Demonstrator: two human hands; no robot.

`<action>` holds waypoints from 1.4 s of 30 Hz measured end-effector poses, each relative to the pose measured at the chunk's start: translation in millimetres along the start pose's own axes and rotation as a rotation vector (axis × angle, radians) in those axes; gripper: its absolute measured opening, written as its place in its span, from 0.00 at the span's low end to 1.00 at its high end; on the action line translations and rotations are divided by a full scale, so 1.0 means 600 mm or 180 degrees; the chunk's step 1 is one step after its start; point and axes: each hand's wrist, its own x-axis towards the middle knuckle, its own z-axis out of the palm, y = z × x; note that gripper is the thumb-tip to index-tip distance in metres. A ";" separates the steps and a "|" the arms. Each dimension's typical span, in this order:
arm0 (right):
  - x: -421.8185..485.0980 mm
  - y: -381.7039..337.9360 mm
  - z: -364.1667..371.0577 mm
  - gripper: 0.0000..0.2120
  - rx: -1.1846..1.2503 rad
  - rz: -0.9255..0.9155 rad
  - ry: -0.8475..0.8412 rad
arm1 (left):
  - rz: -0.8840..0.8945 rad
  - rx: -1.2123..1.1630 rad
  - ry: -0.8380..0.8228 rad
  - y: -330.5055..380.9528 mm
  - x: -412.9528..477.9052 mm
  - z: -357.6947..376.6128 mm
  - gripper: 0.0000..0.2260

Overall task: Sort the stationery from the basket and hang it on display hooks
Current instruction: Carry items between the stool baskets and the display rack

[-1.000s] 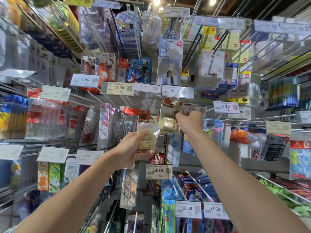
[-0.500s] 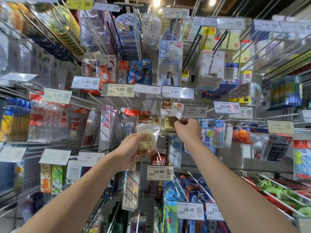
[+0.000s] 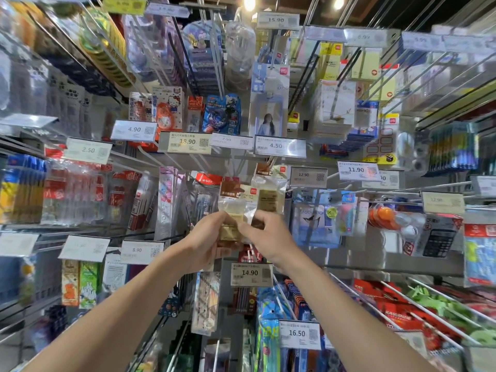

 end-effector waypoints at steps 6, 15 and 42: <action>0.026 -0.024 -0.034 0.12 0.0519 0.0106 0.0770 | 0.0133 0.0466 -0.0290 -0.001 0.008 -0.004 0.13; 0.053 -0.049 -0.076 0.18 0.0497 0.0404 0.0887 | 0.0053 0.0241 -0.0170 0.003 0.005 -0.010 0.15; 0.070 -0.013 -0.072 0.05 0.0814 0.1267 0.1134 | 0.0058 0.0143 -0.0183 -0.003 0.013 -0.010 0.11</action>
